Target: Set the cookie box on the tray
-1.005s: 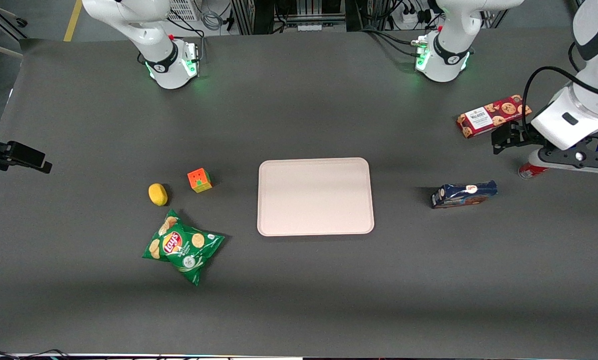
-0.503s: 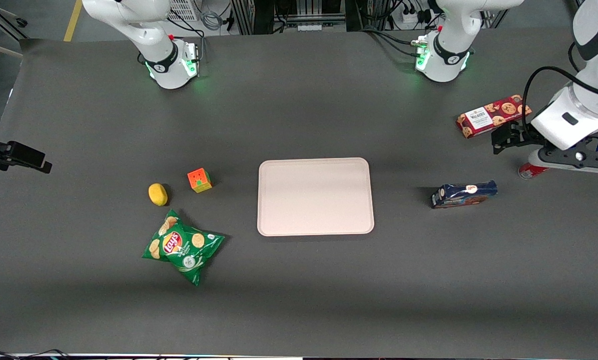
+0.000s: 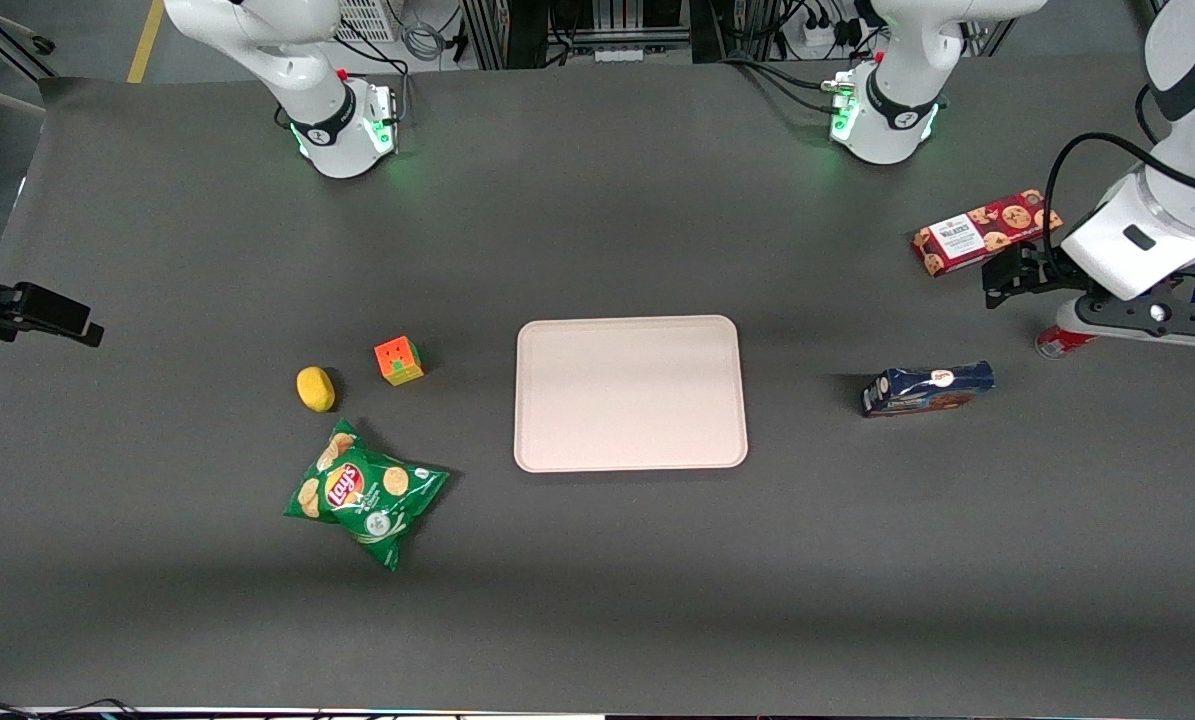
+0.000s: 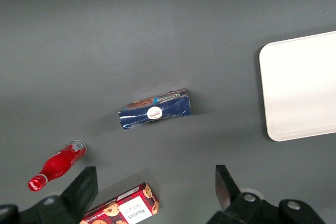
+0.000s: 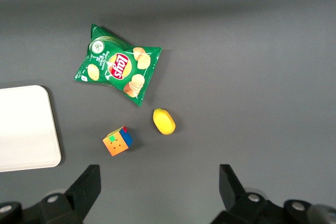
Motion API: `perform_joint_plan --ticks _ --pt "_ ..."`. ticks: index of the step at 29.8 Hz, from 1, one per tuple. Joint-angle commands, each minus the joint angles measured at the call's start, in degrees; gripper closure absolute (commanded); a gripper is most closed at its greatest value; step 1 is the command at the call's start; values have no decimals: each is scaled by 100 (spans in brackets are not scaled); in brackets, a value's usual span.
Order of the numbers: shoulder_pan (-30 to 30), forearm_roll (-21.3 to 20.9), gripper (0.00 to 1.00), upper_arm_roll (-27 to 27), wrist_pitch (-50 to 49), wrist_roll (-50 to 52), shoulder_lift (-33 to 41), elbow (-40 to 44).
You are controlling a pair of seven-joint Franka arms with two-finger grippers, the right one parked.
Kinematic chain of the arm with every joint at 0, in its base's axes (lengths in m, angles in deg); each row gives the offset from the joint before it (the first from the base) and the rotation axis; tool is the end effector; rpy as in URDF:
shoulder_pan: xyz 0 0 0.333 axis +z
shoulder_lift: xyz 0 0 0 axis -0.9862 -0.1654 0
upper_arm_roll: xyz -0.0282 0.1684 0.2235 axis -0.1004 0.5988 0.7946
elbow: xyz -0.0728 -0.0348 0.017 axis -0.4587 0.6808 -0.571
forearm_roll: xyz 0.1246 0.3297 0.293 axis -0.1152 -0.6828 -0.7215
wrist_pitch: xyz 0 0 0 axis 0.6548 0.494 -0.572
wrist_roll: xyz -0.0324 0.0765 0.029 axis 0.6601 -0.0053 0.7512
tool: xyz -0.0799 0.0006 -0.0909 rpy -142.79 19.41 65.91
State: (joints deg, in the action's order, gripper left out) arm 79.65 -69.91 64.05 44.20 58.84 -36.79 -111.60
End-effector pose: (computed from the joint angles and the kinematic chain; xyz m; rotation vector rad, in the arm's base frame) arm 0.6192 -0.0730 0.5192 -3.1113 0.2280 0.0197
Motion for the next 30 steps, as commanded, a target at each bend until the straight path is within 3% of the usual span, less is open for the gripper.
perform_joint_plan --ticks 1,23,30 --pt "-5 -50 0 20 -145 -7 -68 160" --pt "12 -50 0 -24 -417 -34 -50 169" --pt "12 -24 0 -42 -620 -893 -50 178"
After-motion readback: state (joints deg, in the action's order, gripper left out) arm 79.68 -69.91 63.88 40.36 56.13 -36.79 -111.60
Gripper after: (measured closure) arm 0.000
